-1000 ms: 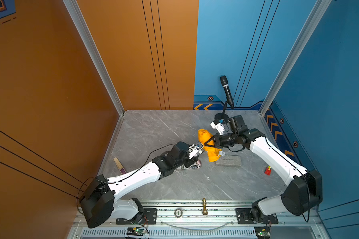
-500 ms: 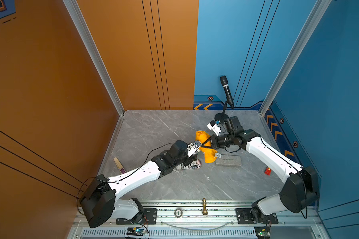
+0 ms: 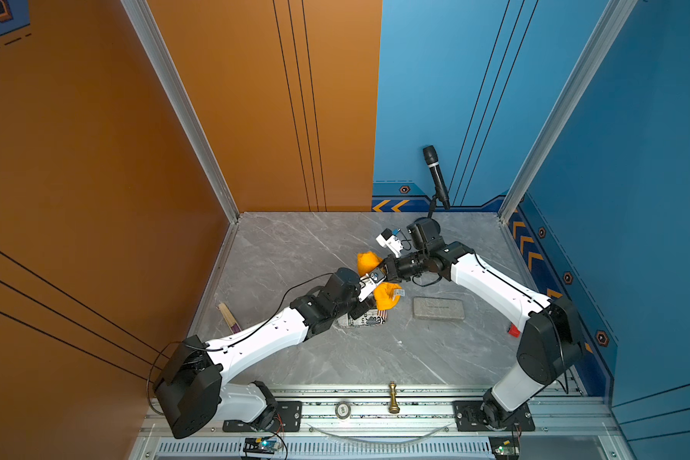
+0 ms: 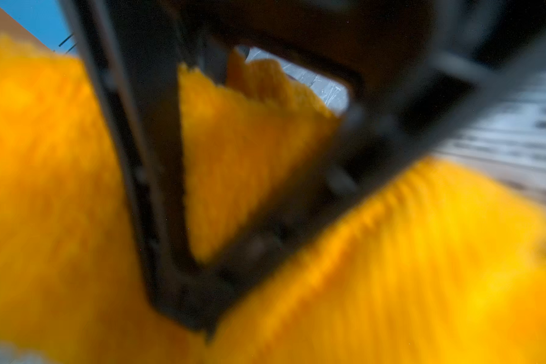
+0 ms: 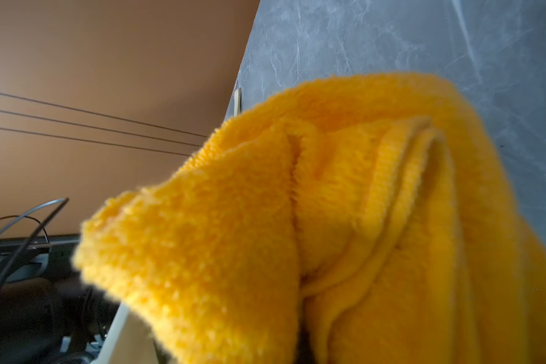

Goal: Wipe the eyeglass case
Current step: Wipe the dirt from the eyeglass case.

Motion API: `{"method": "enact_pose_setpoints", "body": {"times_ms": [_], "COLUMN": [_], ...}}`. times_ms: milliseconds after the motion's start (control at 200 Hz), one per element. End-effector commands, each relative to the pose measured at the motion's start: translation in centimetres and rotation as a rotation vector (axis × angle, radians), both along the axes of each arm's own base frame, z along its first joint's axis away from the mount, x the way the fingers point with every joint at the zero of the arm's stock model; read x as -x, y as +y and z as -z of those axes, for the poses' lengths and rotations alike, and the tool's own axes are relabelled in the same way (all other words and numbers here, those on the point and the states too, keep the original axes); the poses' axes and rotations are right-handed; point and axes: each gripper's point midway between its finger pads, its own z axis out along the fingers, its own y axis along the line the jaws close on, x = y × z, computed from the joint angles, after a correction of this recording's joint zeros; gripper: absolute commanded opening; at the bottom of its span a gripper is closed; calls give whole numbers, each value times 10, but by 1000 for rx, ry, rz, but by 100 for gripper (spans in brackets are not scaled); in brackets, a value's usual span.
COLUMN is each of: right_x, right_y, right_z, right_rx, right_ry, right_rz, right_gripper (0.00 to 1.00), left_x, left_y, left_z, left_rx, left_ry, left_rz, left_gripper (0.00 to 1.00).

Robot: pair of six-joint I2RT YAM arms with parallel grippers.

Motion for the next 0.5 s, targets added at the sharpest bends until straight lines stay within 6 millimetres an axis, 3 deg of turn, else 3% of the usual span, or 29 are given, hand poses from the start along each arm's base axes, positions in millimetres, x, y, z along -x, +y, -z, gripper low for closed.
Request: {"method": "enact_pose_setpoints", "body": {"times_ms": [0,195,360,496], "right_x": [-21,-12,-1,14], "right_y": [-47,-91,-114,-99], "right_z": [29,27,-7,-48], "right_rx": [146,221,288,181], "right_ry": [37,7,-194,-400], "right_rz": [110,171,251,282], "right_gripper": [0,0,0,0], "left_x": [-1,-5,-11,-7], "left_y": [-17,-8,2,-2], "left_z": [-77,-75,-65,-67], "left_rx": [198,220,247,417], "left_ry": [-158,-130,-14,217], "left_rz": [49,21,-23,35], "left_gripper": [37,36,36,36]}}
